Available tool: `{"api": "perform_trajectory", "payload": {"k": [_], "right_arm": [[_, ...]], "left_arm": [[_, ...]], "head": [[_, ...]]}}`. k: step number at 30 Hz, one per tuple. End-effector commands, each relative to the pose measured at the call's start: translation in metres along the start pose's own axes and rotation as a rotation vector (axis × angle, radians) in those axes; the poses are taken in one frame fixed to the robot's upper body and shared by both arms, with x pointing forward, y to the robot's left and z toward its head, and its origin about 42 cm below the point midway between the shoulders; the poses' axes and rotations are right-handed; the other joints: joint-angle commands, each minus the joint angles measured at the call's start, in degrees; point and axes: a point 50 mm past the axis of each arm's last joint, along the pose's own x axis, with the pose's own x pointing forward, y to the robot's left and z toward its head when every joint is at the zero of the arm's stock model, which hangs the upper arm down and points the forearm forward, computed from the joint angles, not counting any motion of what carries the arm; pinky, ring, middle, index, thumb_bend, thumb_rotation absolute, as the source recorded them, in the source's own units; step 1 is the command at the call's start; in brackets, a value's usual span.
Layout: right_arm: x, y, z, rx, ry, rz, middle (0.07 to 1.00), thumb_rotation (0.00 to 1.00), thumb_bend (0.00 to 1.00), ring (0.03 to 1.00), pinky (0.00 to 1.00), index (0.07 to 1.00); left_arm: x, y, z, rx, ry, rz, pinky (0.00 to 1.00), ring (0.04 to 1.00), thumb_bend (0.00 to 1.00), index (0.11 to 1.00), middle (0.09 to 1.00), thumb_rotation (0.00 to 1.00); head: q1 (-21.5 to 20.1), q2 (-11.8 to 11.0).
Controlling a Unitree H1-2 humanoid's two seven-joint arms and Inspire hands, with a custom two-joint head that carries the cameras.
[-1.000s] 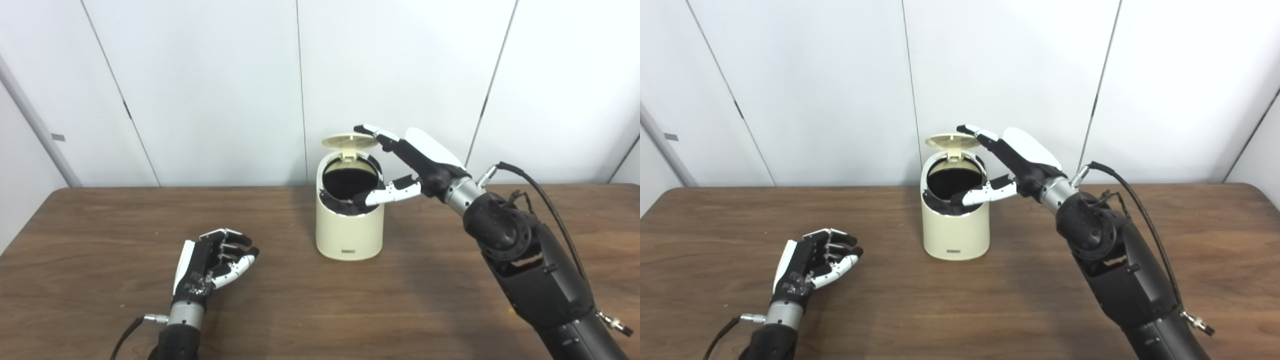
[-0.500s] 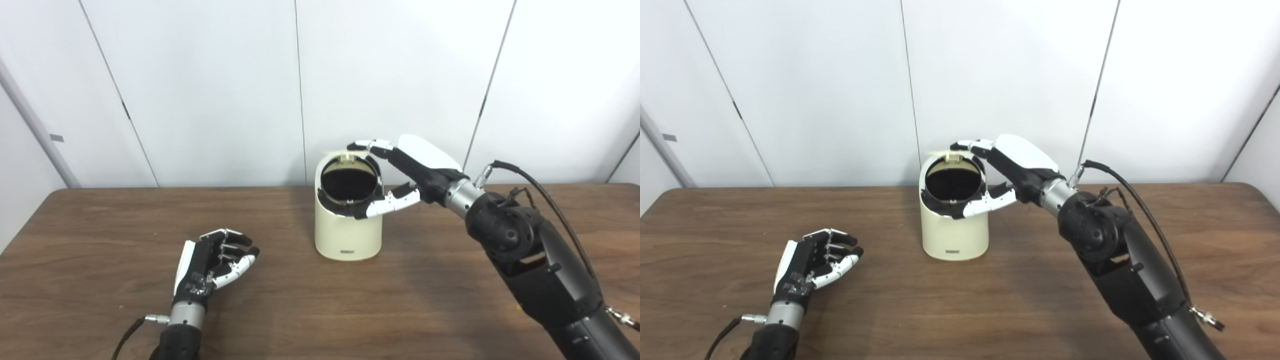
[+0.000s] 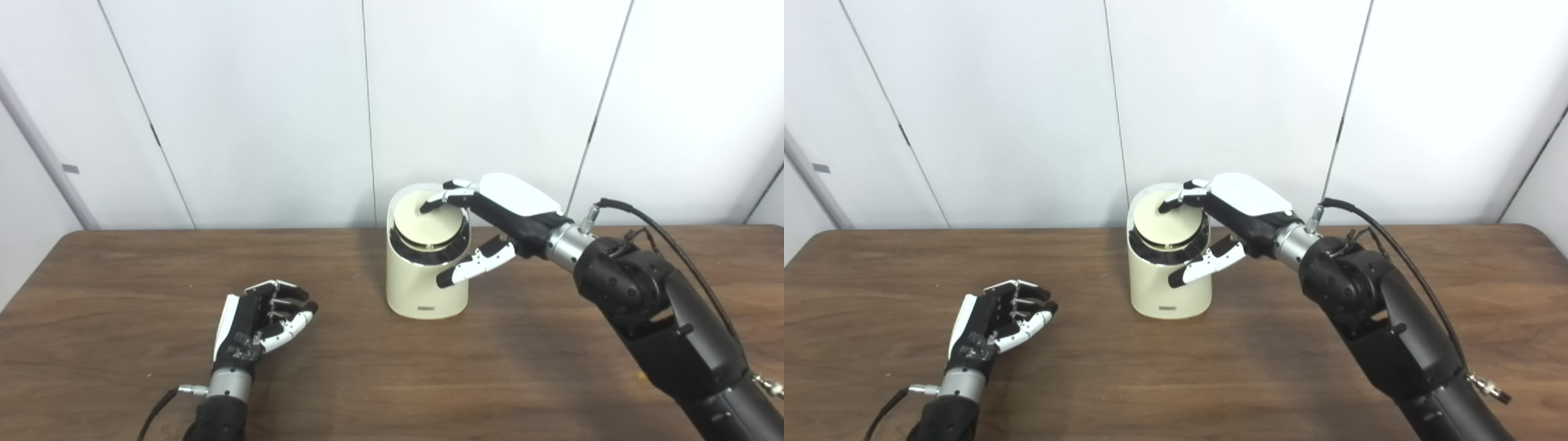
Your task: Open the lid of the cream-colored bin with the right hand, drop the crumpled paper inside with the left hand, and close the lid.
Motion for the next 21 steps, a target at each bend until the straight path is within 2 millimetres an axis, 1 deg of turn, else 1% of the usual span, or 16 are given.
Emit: {"api": "perform_trajectory", "payload": {"k": [1,5,11,15,19,21], "right_arm": [[0.0,-0.019,0.006,-0.056,-0.048,-0.03,0.81,0.55,0.78,0.94,0.88,0.781],[-0.001,-0.018,0.004,-0.058,-0.046,-0.031,0.809,0.54,0.77,0.939,0.88,0.784],[-0.002,-0.016,0.002,-0.061,-0.053,-0.029,0.807,0.57,0.78,0.933,0.88,0.787],[-0.005,-0.014,0.001,-0.063,-0.044,-0.019,0.796,0.52,0.8,0.926,0.86,0.781],[-0.009,-0.013,0.001,-0.056,-0.032,-0.001,0.797,0.5,0.78,0.934,0.9,0.79],[-0.01,-0.012,0.001,-0.05,-0.034,0.0,0.792,0.49,0.78,0.933,0.9,0.788]], "left_arm": [[0.008,0.0,0.017,-0.002,-0.058,0.004,0.43,0.554,0.5,0.498,0.632,0.06],[0.009,-0.001,0.017,-0.005,-0.059,0.001,0.43,0.551,0.5,0.498,0.63,0.06],[0.008,-0.002,0.018,-0.007,-0.056,0.003,0.43,0.553,0.5,0.498,0.632,0.06],[0.007,-0.001,0.018,-0.009,-0.054,0.002,0.42,0.549,0.5,0.498,0.631,0.06],[0.006,0.0,0.018,-0.006,-0.051,0.005,0.43,0.555,0.5,0.498,0.636,0.06],[0.006,0.0,0.019,-0.005,-0.051,0.005,0.43,0.554,0.5,0.498,0.636,0.06]], "head": [[0.0,0.0],[0.1,0.3],[0.2,0.6],[0.2,0.9],[0.2,1.4],[0.2,1.5]]}}
